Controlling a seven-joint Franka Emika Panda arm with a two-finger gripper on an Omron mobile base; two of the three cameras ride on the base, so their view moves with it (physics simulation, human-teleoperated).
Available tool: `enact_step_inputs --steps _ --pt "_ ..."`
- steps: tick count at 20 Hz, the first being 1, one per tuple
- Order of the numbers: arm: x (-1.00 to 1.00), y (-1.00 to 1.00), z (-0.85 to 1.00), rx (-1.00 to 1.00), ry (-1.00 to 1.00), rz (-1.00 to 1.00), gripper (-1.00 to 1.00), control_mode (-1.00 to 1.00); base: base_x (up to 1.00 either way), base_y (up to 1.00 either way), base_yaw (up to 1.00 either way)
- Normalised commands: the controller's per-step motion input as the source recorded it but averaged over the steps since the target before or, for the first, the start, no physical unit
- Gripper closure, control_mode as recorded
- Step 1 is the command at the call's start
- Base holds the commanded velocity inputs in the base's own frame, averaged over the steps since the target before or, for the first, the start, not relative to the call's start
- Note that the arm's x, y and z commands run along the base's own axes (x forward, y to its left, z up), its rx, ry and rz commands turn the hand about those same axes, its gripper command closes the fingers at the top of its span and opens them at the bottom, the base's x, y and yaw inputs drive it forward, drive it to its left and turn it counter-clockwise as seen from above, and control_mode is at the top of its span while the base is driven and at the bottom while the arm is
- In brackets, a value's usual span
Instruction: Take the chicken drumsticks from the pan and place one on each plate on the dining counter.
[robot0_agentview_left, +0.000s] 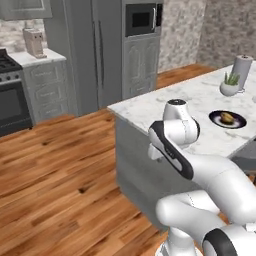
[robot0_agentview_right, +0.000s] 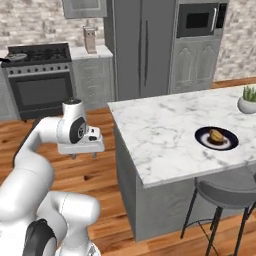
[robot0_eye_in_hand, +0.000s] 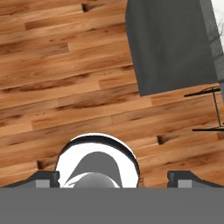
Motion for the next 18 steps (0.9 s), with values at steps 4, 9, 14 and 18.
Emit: enact_step_inputs --steps 4,9,14,18 --pt "0.00 0.00 0.00 0.00 0.00 0.00 -1.00 1.00 0.22 1.00 -0.06" --pt "0.00 0.00 0.00 0.00 0.00 0.00 -1.00 1.00 0.61 0.96 -0.10" --pt "0.00 0.00 0.00 0.00 0.00 0.00 -1.00 1.00 0.76 0.81 0.07" --pt "0.00 0.00 0.00 0.00 0.00 0.00 -1.00 1.00 0.87 0.67 0.10"
